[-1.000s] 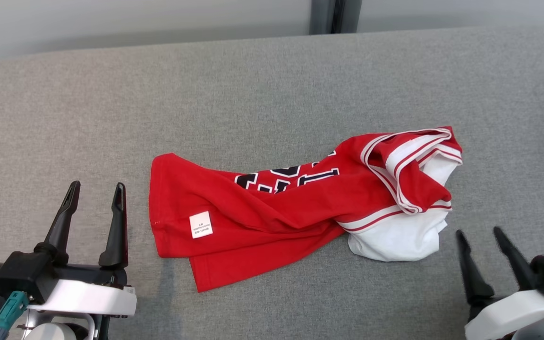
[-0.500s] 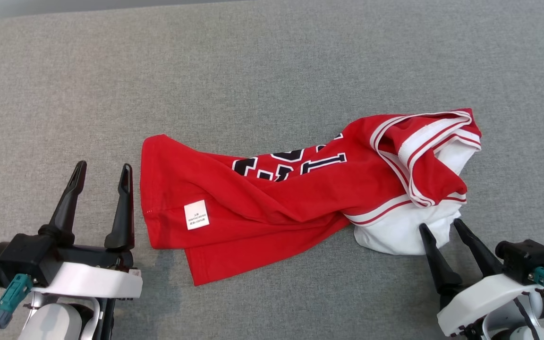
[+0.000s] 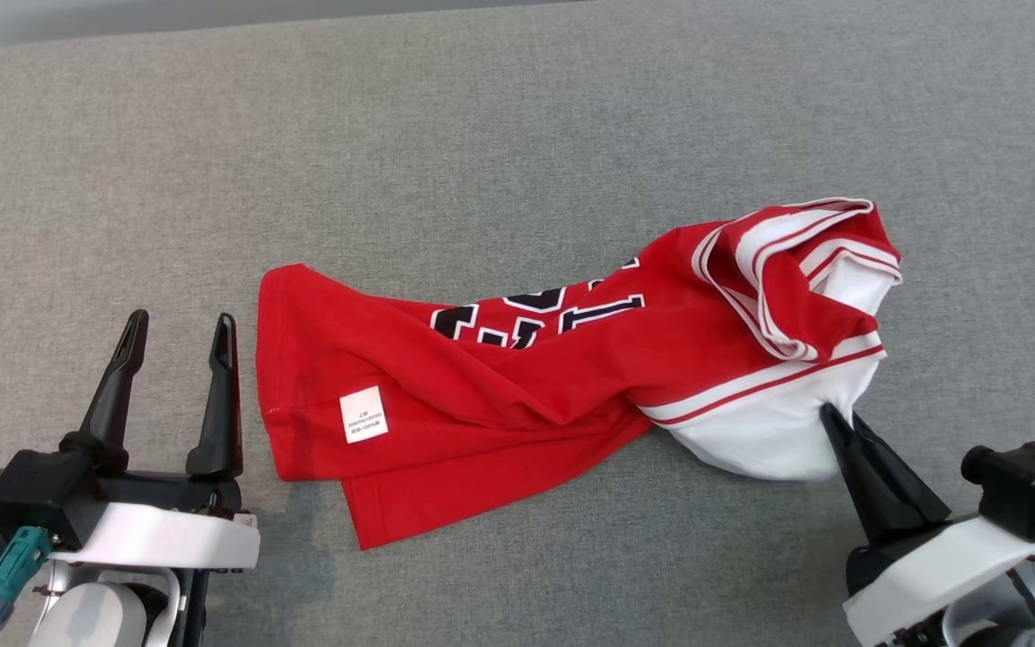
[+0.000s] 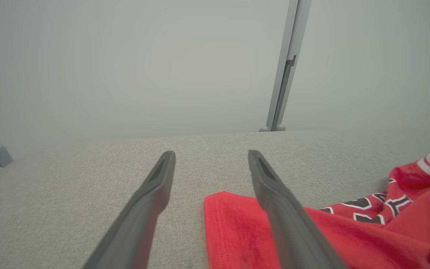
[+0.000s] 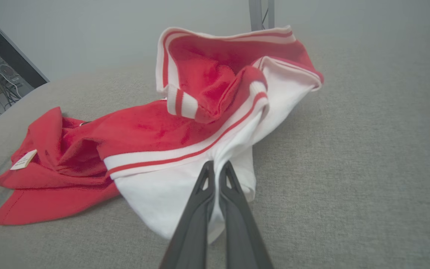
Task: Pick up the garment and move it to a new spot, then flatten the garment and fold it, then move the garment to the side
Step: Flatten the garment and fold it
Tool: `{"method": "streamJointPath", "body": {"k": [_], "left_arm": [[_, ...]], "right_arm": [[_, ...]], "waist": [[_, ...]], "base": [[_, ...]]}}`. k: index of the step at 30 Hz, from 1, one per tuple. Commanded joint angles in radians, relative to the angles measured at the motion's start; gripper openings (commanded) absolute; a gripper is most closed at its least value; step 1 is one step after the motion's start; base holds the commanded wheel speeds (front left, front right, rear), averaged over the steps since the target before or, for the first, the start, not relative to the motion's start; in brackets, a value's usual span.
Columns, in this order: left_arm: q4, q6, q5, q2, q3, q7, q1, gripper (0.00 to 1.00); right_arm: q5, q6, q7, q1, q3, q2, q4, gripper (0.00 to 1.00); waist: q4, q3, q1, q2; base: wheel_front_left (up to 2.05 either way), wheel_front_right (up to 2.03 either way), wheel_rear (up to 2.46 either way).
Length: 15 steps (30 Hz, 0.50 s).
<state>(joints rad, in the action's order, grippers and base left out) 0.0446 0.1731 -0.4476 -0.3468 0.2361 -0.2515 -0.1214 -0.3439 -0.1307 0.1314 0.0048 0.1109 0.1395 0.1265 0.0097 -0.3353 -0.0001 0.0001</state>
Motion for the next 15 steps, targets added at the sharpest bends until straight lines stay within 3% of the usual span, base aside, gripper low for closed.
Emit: {"method": "streamJointPath", "body": {"k": [1,9,15], "left_arm": [[0.005,0.007,0.004,-0.007,-0.007,-0.004,0.008,1.0],[0.016,0.013,0.004,-0.005,-0.009,-0.006,0.006,1.0],[0.012,0.01,0.004,0.002,-0.004,-0.006,-0.011,1.0]], "right_arm": [[-0.027,0.0,0.043,0.023,-0.009,0.008,0.055,0.0],[-0.177,0.0,0.206,0.034,-0.071,-0.02,0.318,0.0],[-0.26,0.0,0.243,-0.073,-0.131,-0.023,0.314,0.0]], "waist": [[-0.008,0.005,0.0001,-0.0001],[-0.017,0.006,0.0001,-0.0001],[-0.011,-0.005,0.0001,-0.0001]], "base": [[0.0,0.0,0.0],[0.0,0.0,0.0],[0.0,0.0,0.0]]}}
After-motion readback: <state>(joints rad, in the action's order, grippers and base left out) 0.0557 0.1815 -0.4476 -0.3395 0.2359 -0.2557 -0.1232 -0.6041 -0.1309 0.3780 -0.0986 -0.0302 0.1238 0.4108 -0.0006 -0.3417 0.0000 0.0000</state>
